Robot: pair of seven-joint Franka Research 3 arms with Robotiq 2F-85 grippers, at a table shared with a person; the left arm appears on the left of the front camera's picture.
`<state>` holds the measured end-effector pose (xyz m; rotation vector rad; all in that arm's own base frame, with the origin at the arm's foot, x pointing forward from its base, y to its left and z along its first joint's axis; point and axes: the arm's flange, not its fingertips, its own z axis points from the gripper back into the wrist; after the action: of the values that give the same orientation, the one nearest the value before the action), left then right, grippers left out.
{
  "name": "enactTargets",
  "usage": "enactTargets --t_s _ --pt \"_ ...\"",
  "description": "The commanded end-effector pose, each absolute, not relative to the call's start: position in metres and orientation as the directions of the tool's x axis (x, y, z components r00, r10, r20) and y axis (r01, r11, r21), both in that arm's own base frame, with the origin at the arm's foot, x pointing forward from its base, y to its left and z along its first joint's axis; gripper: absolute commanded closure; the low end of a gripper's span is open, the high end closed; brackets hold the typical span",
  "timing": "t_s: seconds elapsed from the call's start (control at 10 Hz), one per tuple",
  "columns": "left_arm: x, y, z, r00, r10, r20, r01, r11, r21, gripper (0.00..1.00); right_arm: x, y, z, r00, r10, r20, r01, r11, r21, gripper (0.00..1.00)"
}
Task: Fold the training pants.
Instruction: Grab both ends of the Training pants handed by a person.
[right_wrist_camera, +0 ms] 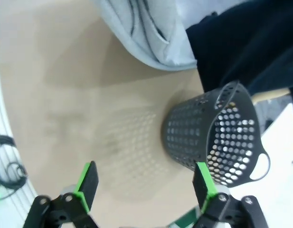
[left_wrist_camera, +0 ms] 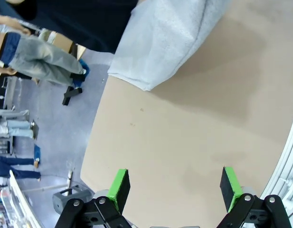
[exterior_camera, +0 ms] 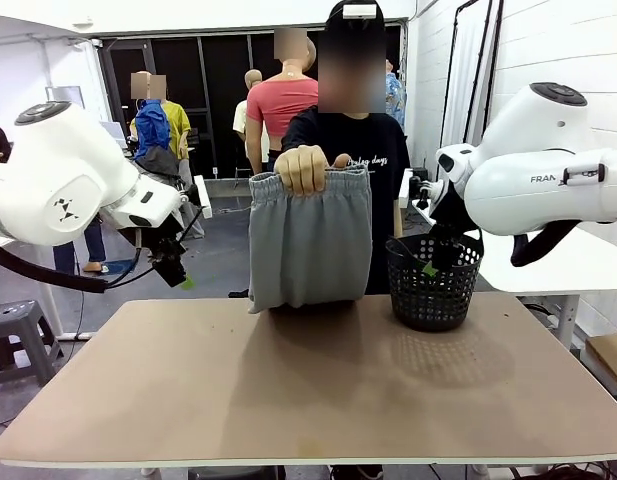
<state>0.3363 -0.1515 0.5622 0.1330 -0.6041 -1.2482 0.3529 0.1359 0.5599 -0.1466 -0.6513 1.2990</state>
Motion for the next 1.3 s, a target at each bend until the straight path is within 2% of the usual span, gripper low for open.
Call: enactTargets --t_s 0.0,0.1,0.3,0.4,0.6,0.8,1.0,1.2 --pt "0.334 -0.154 0.58 0.247 -0.921 0.301 0.808 0.368 0.461 0.0 0.348 0.132 0.567 0.095 0.952 0.292 -0.821 0.241 -0.518 0.0" --pt "0.336 -0.152 0.562 0.184 -0.916 0.356 0.848 0.332 0.414 0.0 0.353 0.136 0.56 0.119 0.924 0.364 -0.844 0.287 -0.453 0.0" --pt "0.336 -0.152 0.562 0.184 -0.916 0.356 0.848 0.332 0.414 0.0 0.353 0.136 0.56 0.119 0.924 0.364 -0.844 0.287 -0.453 0.0" --pt "0.339 -0.152 0.566 0.184 -0.923 0.337 0.846 0.324 0.425 0.0 0.353 0.135 0.561 0.104 0.934 0.341 -0.841 0.265 -0.472 0.0" --pt "0.375 -0.139 0.554 0.079 -0.956 0.283 0.862 0.208 0.463 0.0 0.385 0.139 0.545 0.026 0.95 0.31 -0.844 0.187 -0.503 0.0" --pt "0.393 -0.139 0.542 0.001 -0.969 0.247 0.89 0.113 0.441 0.0 0.4 0.139 0.534 -0.025 0.956 0.292 -0.871 0.122 -0.475 0.0" --pt "0.413 -0.14 0.529 -0.068 -0.962 0.265 0.912 0.048 0.407 0.0 0.415 0.139 0.523 -0.054 0.951 0.304 -0.886 0.094 -0.453 0.0" --pt "0.431 -0.14 0.521 -0.124 -0.945 0.303 0.913 0.011 0.407 0.0 0.429 0.141 0.513 -0.081 0.926 0.369 -0.879 0.109 -0.465 0.0"
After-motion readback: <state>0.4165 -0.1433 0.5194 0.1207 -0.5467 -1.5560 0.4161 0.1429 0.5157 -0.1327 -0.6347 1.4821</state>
